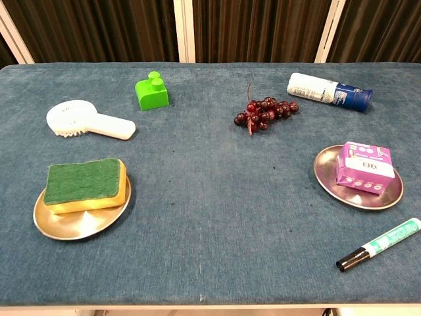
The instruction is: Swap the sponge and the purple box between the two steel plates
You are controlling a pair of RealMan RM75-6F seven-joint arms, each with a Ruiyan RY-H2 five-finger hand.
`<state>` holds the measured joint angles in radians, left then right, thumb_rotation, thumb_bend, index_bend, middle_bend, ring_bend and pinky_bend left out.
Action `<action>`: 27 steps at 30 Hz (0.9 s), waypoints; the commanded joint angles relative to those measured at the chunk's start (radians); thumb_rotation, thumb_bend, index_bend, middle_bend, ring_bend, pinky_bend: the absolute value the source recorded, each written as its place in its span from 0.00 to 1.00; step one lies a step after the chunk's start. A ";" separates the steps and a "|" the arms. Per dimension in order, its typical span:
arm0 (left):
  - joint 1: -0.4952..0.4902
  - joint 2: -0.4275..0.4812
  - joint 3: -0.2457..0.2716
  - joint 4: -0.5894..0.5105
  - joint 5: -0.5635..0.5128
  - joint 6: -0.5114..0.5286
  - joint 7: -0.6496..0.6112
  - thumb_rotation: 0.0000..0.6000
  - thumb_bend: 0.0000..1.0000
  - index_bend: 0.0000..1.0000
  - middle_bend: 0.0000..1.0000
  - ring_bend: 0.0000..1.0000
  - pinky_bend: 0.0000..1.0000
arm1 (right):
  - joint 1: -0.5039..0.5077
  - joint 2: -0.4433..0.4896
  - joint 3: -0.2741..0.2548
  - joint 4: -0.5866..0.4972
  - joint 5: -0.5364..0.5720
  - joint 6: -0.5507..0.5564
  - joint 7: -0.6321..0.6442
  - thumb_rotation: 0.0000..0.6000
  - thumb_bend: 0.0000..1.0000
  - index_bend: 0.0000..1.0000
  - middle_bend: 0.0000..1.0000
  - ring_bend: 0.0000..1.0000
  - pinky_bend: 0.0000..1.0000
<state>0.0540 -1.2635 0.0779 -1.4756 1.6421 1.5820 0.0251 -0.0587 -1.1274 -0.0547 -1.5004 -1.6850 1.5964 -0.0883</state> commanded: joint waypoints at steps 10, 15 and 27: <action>-0.009 0.008 -0.006 -0.008 -0.014 -0.018 -0.008 1.00 0.09 0.08 0.04 0.00 0.07 | 0.088 -0.028 0.010 -0.014 -0.031 -0.116 -0.040 1.00 0.18 0.00 0.00 0.00 0.00; -0.015 0.014 -0.009 -0.009 -0.018 -0.024 -0.014 1.00 0.09 0.08 0.04 0.00 0.07 | 0.238 -0.046 0.070 -0.091 0.006 -0.328 -0.153 1.00 0.18 0.00 0.00 0.00 0.00; -0.015 0.027 -0.019 -0.010 -0.042 -0.026 -0.039 1.00 0.09 0.08 0.04 0.00 0.07 | 0.472 -0.193 0.169 -0.098 0.238 -0.662 -0.369 1.00 0.18 0.00 0.01 0.00 0.05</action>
<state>0.0390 -1.2372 0.0587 -1.4855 1.6003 1.5555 -0.0136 0.3862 -1.2942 0.0997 -1.6030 -1.4790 0.9647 -0.4223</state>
